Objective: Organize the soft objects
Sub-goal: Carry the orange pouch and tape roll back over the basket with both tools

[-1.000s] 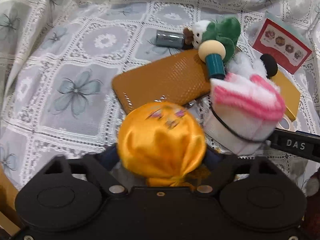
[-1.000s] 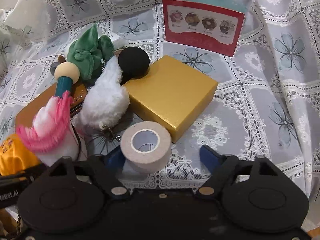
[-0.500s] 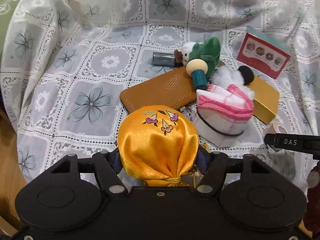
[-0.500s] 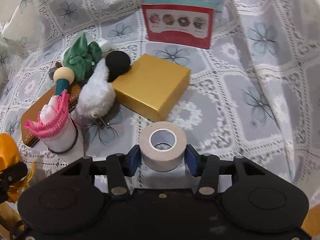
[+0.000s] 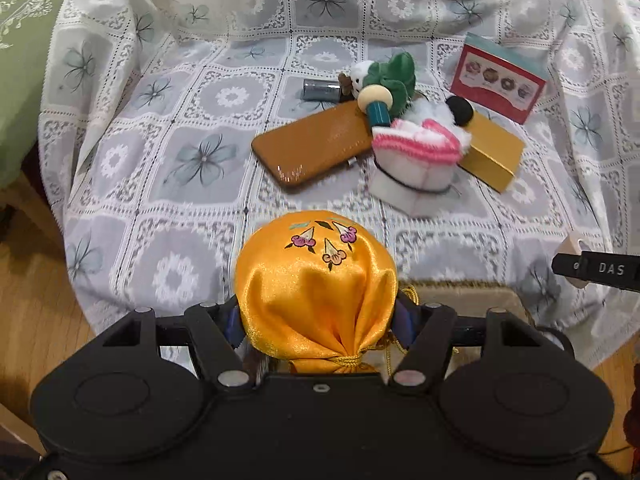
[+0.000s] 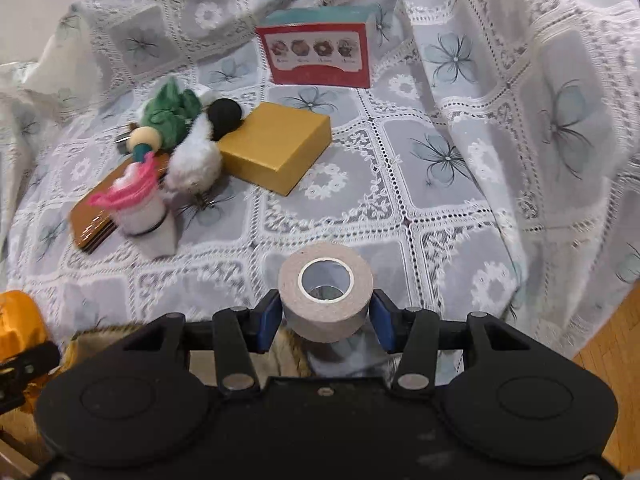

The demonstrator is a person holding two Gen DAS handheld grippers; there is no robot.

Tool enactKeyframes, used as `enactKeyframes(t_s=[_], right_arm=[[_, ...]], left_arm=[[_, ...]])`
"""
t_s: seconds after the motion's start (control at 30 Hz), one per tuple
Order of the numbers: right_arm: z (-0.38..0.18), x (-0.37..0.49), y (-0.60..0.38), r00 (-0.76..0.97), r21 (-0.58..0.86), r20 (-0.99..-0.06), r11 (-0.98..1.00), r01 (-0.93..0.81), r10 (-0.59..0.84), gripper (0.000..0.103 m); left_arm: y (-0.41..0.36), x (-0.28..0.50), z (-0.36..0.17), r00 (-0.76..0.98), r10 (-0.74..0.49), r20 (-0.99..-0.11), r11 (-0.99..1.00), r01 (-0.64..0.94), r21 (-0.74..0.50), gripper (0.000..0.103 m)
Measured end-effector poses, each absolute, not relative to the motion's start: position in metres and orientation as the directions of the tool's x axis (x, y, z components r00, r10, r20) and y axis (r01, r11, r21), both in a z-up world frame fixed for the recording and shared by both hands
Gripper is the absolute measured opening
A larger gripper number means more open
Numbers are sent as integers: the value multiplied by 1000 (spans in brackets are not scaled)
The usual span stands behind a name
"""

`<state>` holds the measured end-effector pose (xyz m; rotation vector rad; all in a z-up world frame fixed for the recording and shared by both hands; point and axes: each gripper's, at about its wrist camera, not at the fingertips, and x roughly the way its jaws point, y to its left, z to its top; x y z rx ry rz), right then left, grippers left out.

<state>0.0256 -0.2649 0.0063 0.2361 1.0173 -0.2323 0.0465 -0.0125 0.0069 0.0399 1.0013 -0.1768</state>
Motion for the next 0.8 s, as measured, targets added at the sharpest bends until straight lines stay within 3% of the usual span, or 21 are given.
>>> enactKeyframes(t_s=[0.43,0.8], right_arm=[[39,-71,-226,614,119,-790,981,152,1,47],[38,-116,-221,629,177,-775,976,129,57,47]], left_arm=[[-20,-23,-1,520,-110,-847,985,172,-23,63],[-16,-56,1,543,-110,-833,986,163,-24,63]])
